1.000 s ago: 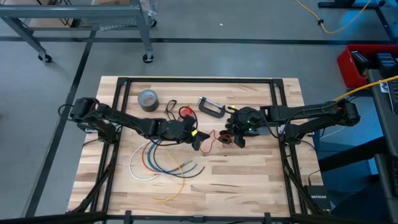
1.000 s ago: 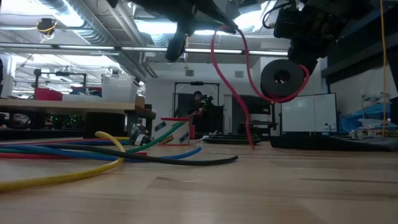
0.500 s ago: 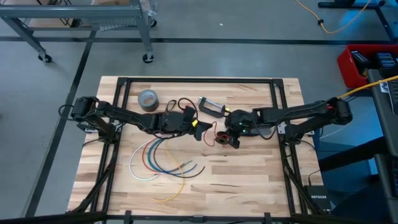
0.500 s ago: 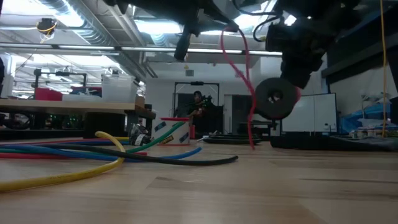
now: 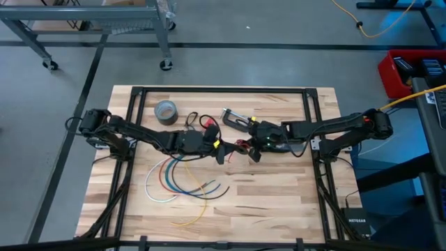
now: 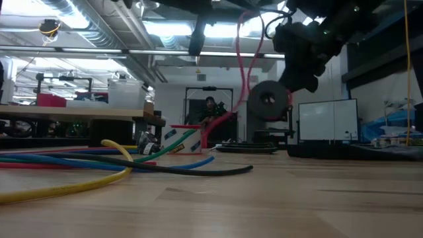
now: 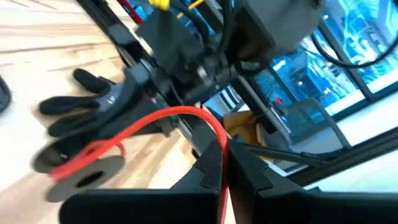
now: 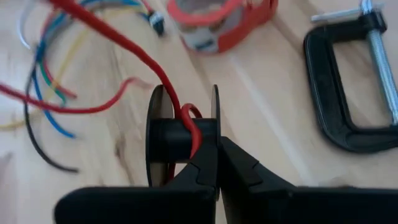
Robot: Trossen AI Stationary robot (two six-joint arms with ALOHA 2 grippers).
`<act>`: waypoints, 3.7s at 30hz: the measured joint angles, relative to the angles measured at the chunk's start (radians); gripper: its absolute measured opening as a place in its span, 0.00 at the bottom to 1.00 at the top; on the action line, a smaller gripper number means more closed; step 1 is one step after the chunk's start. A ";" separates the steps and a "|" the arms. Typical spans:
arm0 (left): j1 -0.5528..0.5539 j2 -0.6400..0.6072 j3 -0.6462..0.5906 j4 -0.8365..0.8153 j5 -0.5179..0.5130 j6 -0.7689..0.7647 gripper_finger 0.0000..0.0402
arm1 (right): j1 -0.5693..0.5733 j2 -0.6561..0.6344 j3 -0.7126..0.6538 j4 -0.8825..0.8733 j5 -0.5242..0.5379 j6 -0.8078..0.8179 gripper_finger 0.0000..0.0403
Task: Coil cords
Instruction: Coil the orange wire on the spool
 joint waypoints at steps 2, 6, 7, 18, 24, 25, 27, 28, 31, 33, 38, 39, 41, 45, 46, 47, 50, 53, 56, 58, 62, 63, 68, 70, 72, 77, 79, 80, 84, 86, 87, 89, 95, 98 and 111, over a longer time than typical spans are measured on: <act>-0.009 0.000 0.000 0.020 0.000 -0.001 0.00 | 0.000 0.000 0.000 0.036 0.004 0.002 0.01; -0.020 0.000 0.000 0.031 0.000 0.005 0.00 | 0.000 0.000 0.000 0.127 0.004 0.005 0.01; -0.021 0.000 0.000 0.033 0.000 0.006 0.00 | 0.000 0.000 0.000 0.150 0.004 0.005 0.01; -0.025 0.000 0.000 0.030 0.000 0.001 0.00 | 0.000 0.000 0.000 0.361 0.022 0.005 0.01; -0.041 0.000 0.000 0.030 -0.004 0.001 0.00 | 0.000 -0.001 0.000 0.433 0.077 0.005 0.01; -0.044 0.000 0.000 0.029 -0.005 0.001 0.00 | 0.000 -0.001 0.000 0.445 0.086 0.005 0.01; -0.052 0.000 0.000 0.024 -0.010 0.001 0.00 | 0.000 -0.001 0.000 0.475 0.100 0.005 0.01; -0.054 0.000 0.000 0.019 -0.015 0.001 0.00 | 0.000 -0.001 0.000 0.491 0.101 0.005 0.01; -0.066 0.000 0.000 -0.014 -0.034 0.000 0.00 | 0.000 -0.001 0.000 0.532 0.100 0.005 0.01; -0.074 0.000 0.000 -0.043 -0.041 -0.015 0.00 | 0.000 -0.001 0.000 0.562 0.100 0.005 0.01; -0.104 0.000 0.000 -0.111 -0.112 -0.022 0.00 | 0.000 -0.001 0.000 0.602 0.100 0.004 0.01; -0.110 0.000 0.000 -0.120 -0.128 -0.019 0.00 | 0.000 -0.003 0.000 0.601 0.100 0.004 0.01; -0.123 0.000 0.000 -0.139 -0.157 -0.018 0.00 | 0.000 -0.011 0.000 0.596 0.096 0.004 0.01; -0.151 0.001 0.000 -0.197 -0.225 -0.016 0.00 | 0.000 -0.042 0.000 0.580 0.082 -0.002 0.01; -0.157 0.001 0.000 -0.212 -0.245 -0.015 0.00 | 0.000 -0.050 0.000 0.574 0.081 -0.008 0.01; -0.162 0.001 0.000 -0.231 -0.266 -0.015 0.00 | 0.000 -0.061 0.000 0.565 0.080 -0.018 0.01; -0.177 0.001 0.000 -0.294 -0.329 -0.017 0.00 | 0.000 -0.094 0.000 0.521 0.055 -0.025 0.01; -0.186 0.001 0.000 -0.347 -0.389 -0.018 0.00 | 0.000 -0.125 0.000 0.465 0.028 -0.025 0.01; -0.192 0.001 0.000 -0.395 -0.437 -0.018 0.00 | 0.000 -0.151 0.000 0.409 -0.013 -0.026 0.01; -0.192 0.001 0.000 -0.427 -0.457 -0.018 0.00 | 0.000 -0.166 0.000 0.374 -0.039 -0.026 0.01; -0.192 0.001 0.000 -0.498 -0.476 -0.046 0.00 | 0.000 -0.182 0.000 0.323 -0.090 -0.026 0.01; -0.192 0.001 0.000 -0.517 -0.481 -0.053 0.00 | 0.000 -0.182 0.000 0.317 -0.105 -0.025 0.01; -0.191 0.001 0.000 -0.592 -0.502 -0.079 0.00 | 0.000 -0.182 0.000 0.255 -0.190 -0.021 0.01; -0.191 0.001 0.000 -0.607 -0.505 -0.079 0.00 | 0.000 -0.182 0.000 0.221 -0.209 -0.001 0.01; -0.187 0.001 0.000 -0.615 -0.508 -0.079 0.00 | 0.000 -0.182 0.000 0.191 -0.223 0.003 0.01; -0.172 0.001 0.000 -0.621 -0.508 -0.066 0.00 | 0.000 -0.182 0.000 0.082 -0.231 0.005 0.01; -0.164 0.001 0.000 -0.620 -0.508 -0.063 0.00 | 0.000 -0.182 0.000 0.050 -0.231 0.006 0.01; -0.159 0.001 0.000 -0.620 -0.507 -0.063 0.00 | 0.000 -0.182 0.000 0.030 -0.231 0.006 0.01; -0.143 0.001 0.000 -0.620 -0.507 -0.061 0.00 | 0.000 -0.182 0.000 -0.011 -0.231 0.006 0.01; -0.135 0.001 0.000 -0.620 -0.507 -0.061 0.00 | 0.000 -0.181 0.000 -0.019 -0.231 0.006 0.01; -0.132 0.001 0.000 -0.619 -0.507 -0.064 0.00 | 0.000 -0.180 0.000 -0.021 -0.231 0.006 0.01; -0.124 -0.002 0.000 -0.611 -0.498 -0.075 0.00 | 0.000 -0.179 0.000 -0.022 -0.228 0.006 0.01; -0.106 -0.029 0.000 -0.529 -0.453 -0.064 0.00 | 0.002 -0.179 0.000 -0.036 -0.171 0.005 0.01; -0.099 -0.044 0.000 -0.489 -0.427 -0.062 0.00 | 0.002 -0.179 0.000 -0.040 -0.139 0.005 0.01; -0.056 -0.045 -0.001 -0.315 -0.305 -0.061 0.00 | 0.002 -0.178 0.000 -0.032 0.031 0.022 0.01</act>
